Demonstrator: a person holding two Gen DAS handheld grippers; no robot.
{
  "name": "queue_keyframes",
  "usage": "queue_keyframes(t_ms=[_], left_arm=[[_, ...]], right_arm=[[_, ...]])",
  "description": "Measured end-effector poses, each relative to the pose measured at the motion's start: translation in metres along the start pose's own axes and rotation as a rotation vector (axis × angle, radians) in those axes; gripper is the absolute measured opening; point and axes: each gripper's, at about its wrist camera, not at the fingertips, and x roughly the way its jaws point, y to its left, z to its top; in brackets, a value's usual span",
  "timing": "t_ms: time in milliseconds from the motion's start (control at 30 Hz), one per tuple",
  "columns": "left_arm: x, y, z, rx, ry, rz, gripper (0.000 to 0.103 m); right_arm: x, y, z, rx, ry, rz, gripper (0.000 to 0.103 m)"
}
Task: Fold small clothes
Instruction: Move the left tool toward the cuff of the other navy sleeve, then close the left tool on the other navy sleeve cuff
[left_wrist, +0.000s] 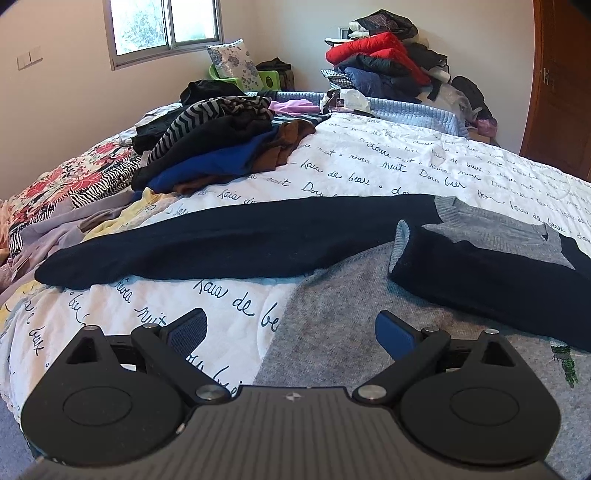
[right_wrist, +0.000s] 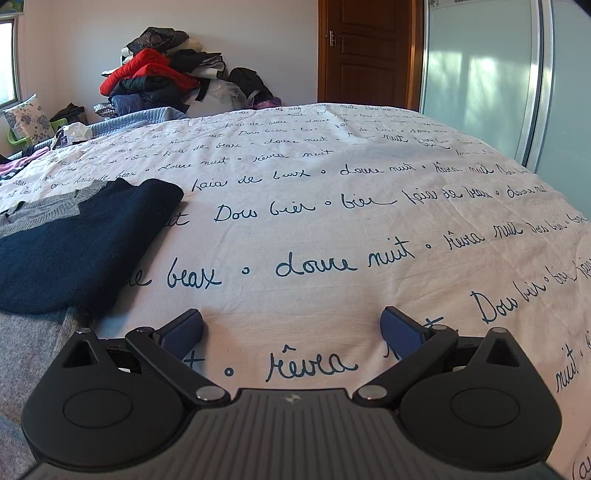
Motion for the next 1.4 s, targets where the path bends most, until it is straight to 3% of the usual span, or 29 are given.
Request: queue_keyframes(t_ms=[267,500,567,667,800,867,967,1067,1267,1400], left_arm=[[-0.003,0.021,0.002,-0.025,-0.01,0.021,0.096],[0.002,0.069,-0.002,-0.092,-0.018,0.116,0.096],[0.008,0.085,-0.002,-0.125,-0.005,0.134,0.096],[0.014,0.109,-0.003,-0.171,0.013,0.156,0.096],[0.02,0.14,-0.002,-0.249,0.025,0.163,0.096],[0.023,0.155,-0.003,-0.29,0.02,0.156,0.096],[0.028,0.179,-0.005,-0.368,0.013,0.159,0.096],[0.034,0.206,-0.006,-0.463,0.025,0.115,0.096],[0.063,0.27,-0.016,-0.801,0.064,-0.036,0.091],[0.08,0.292,-0.02,-0.937,0.068,-0.113,0.09]], right_arm=[[0.0,0.0,0.0,0.001,0.0,0.0,0.103],[0.002,0.004,0.004,-0.008,0.006,-0.016,0.103],[-0.002,0.007,0.009,0.051,0.016,-0.032,0.103],[-0.029,0.03,0.019,0.088,-0.043,0.1,0.103],[-0.069,0.103,0.028,-0.127,-0.183,0.267,0.103],[-0.077,0.136,0.027,-0.226,-0.19,0.379,0.103],[-0.077,0.173,0.022,-0.266,-0.102,0.553,0.103],[-0.082,0.197,0.011,-0.314,-0.088,0.593,0.103],[-0.102,0.222,-0.012,-0.51,-0.176,0.505,0.103],[-0.104,0.222,-0.013,-0.502,-0.184,0.501,0.103]])
